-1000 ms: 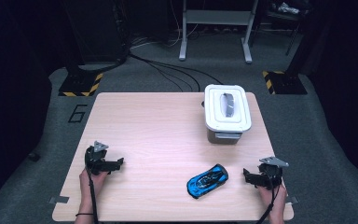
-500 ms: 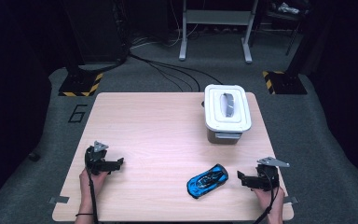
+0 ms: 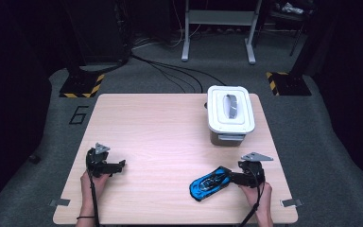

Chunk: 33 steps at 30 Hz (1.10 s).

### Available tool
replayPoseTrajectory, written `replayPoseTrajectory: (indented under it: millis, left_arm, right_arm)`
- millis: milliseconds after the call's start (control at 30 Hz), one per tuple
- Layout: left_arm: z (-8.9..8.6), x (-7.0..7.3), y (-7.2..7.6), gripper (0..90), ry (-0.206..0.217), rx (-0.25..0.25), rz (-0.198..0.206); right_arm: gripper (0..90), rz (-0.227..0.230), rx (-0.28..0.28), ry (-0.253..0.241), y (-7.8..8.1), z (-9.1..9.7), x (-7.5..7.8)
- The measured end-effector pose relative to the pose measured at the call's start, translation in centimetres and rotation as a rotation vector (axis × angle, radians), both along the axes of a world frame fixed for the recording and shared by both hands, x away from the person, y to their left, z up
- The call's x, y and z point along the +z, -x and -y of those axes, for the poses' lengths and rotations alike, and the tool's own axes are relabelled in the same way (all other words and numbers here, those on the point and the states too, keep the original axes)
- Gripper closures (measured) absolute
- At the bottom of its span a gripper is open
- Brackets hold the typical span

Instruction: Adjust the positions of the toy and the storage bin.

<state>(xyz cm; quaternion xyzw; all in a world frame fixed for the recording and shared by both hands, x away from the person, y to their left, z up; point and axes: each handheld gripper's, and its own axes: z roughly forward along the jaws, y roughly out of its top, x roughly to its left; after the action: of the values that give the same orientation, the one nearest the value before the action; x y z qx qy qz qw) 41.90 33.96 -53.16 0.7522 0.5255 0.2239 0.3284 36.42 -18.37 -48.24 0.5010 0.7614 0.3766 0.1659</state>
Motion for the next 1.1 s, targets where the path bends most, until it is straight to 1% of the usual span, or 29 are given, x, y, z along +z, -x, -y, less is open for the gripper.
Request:
replayPoseTrajectory:
  millis: [33, 100, 133, 167, 200, 233, 267, 300, 333, 400, 467, 500, 633, 733, 800, 933, 1067, 1100]
  left_arm:
    - [0.0, 0.0, 0.0, 0.9, 0.0, 0.0, 0.0]
    - [0.0, 0.0, 0.0, 0.9, 0.0, 0.0, 0.0]
    - [0.0, 0.0, 0.0, 0.9, 0.0, 0.0, 0.0]
    - [0.0, 0.0, 0.0, 0.9, 0.0, 0.0, 0.0]
    - [0.0, 0.0, 0.0, 0.9, 0.0, 0.0, 0.0]
    - [0.0, 0.0, 0.0, 0.9, 0.0, 0.0, 0.0]
    - [0.0, 0.0, 0.0, 0.9, 0.0, 0.0, 0.0]
    - [0.0, 0.0, 0.0, 0.9, 0.0, 0.0, 0.0]
    - [0.0, 0.0, 0.0, 0.9, 0.0, 0.0, 0.0]
    - [0.0, 0.0, 0.0, 0.9, 0.0, 0.0, 0.0]
    - [0.0, 0.0, 0.0, 0.9, 0.0, 0.0, 0.0]
    - [0.0, 0.0, 0.0, 1.0, 0.0, 0.0, 0.0]
    - [0.0, 0.0, 0.0, 0.9, 0.0, 0.0, 0.0]
    - [0.0, 0.0, 0.0, 0.9, 0.0, 0.0, 0.0]
    - [0.0, 0.0, 0.0, 1.0, 0.0, 0.0, 0.0]
    - [0.0, 0.0, 0.0, 0.9, 0.0, -0.001, 0.0]
    - [0.0, 0.0, 0.0, 0.9, 0.0, 0.0, 0.0]
    - [0.0, 0.0, 0.0, 0.9, 0.0, 0.0, 0.0]
  right_arm:
    - [40.8, -0.012, 0.002, 0.008, -0.4, -0.7, 0.0]
    - [47.0, -0.029, 0.014, 0.02, -1.0, -1.1, -0.2]
    - [47.0, -0.029, 0.014, 0.02, -1.0, -1.1, -0.2]
    - [48.0, -0.04, 0.012, 0.02, -1.1, -1.3, -0.3]
    - [50.5, -0.053, 0.016, 0.023, -1.2, -1.4, -0.4]
    - [55.8, -0.059, 0.023, 0.038, -1.5, -1.6, -0.6]
    - [55.8, -0.059, 0.023, 0.038, -1.5, -1.6, -0.6]
    - [57.6, -0.07, 0.02, 0.031, -1.5, -1.7, -0.6]
    - [60.6, -0.065, 0.024, 0.039, -1.5, -1.7, -0.7]
    - [64.4, -0.074, 0.021, 0.044, -1.6, -1.8, -0.8]
    - [69.9, -0.081, 0.03, 0.048, -1.6, -1.8, -0.9]
    - [73.8, -0.081, 0.03, 0.04, -1.6, -1.9, -0.9]
    - [75.3, -0.094, 0.038, 0.038, -1.6, -1.9, -0.9]
    - [77.2, -0.09, 0.052, 0.038, -1.5, -1.8, -0.8]
    - [78.3, -0.09, 0.055, 0.026, -1.4, -1.8, -0.7]
    - [79.2, -0.078, 0.073, 0.026, -1.5, -1.7, -0.7]
    - [79.6, -0.078, 0.079, 0.014, -1.5, -2.0, -0.6]
    - [79.5, -0.079, 0.097, 0.011, -1.5, -2.1, -0.7]
